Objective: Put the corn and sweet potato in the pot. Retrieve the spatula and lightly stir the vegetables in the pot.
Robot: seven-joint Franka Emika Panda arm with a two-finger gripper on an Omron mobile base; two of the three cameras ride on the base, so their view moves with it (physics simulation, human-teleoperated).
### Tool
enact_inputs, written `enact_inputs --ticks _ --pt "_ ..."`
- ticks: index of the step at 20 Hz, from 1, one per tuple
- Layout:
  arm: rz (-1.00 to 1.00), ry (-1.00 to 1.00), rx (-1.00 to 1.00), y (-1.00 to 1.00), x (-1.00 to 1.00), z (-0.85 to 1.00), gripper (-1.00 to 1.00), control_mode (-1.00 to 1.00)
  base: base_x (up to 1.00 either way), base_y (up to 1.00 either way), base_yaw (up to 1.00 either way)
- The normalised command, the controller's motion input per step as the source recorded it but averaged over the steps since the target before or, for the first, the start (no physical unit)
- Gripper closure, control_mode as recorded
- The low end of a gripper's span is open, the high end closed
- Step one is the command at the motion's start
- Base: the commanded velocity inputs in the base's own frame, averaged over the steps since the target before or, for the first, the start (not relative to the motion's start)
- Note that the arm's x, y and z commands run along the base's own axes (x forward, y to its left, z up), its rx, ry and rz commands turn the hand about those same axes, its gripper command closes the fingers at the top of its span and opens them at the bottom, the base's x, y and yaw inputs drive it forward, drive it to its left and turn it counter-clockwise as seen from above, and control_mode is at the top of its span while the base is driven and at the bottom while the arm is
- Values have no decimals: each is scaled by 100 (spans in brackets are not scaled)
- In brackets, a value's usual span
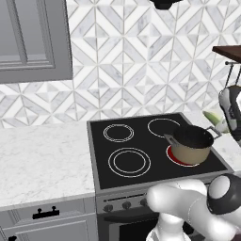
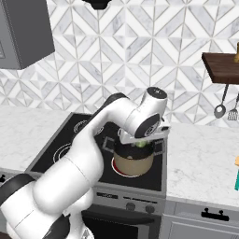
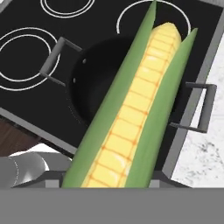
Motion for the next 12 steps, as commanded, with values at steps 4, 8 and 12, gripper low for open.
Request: enact_inputs --ticks 4,8,12 --pt "0 10 0 43 44 -11 100 -100 0 0 0" --pt "0 4 0 7 31 -28 100 -100 0 0 0" --pt "0 3 0 2 17 -40 100 -100 0 0 0"
